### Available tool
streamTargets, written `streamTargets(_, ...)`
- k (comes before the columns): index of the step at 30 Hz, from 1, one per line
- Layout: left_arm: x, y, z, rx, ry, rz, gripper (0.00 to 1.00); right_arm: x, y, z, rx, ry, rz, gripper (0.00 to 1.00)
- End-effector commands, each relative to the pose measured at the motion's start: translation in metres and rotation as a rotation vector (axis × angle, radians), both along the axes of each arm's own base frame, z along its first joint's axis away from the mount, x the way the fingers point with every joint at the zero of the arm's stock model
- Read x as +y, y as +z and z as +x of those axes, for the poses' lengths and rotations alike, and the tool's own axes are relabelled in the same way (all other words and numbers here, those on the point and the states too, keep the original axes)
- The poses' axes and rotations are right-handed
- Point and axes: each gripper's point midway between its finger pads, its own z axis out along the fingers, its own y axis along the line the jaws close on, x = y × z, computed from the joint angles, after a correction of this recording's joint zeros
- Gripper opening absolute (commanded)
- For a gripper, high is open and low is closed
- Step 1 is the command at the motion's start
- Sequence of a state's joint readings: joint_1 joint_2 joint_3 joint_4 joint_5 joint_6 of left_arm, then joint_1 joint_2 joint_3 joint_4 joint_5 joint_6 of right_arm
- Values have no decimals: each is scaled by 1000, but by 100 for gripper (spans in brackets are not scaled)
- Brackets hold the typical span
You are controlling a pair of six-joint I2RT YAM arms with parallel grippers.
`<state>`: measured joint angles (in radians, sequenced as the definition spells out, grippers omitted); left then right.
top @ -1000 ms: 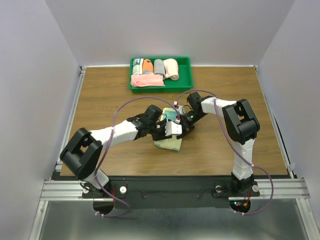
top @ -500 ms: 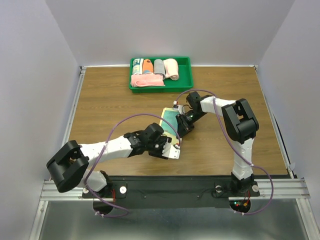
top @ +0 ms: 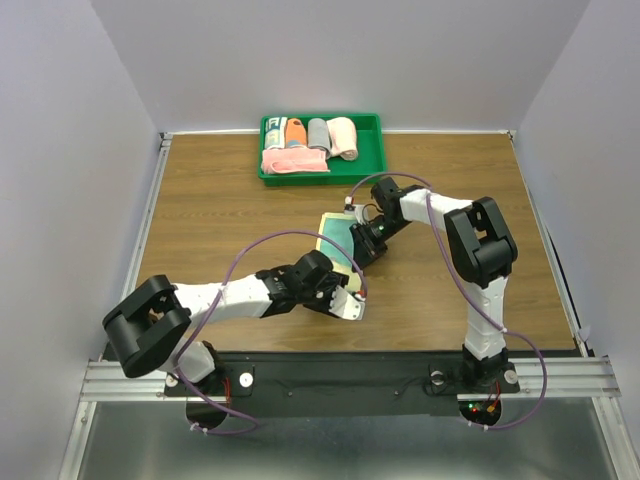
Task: Roll the towels
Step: Roll the towel
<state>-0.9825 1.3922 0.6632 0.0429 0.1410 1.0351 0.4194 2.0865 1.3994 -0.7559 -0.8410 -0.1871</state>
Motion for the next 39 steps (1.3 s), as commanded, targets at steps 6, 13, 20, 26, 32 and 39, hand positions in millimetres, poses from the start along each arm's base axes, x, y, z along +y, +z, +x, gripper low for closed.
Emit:
streamTargets(6,-6,-2,4,-27,-4,-11,61,9,44,15,-127,26,75,23)
streamTargets(13,-6,-1,2,-17,0,-22,61,14,56,16,-152,40,105,22)
streamTargets(20,-7,-2,2,-12,-5,-18,62,21,25,15,-106,65,60,19)
streamTargets(26,-6,-9,-1,5,-14,-4,62,24,30,16,-106,64,70,44)
streamTargets(32,-4,-9,-4,26,-4,-12,62,21,39,14,-121,53,64,48)
streamTargets(39,-1,-21,-5,36,-22,33,63,17,52,32,-152,5,59,49)
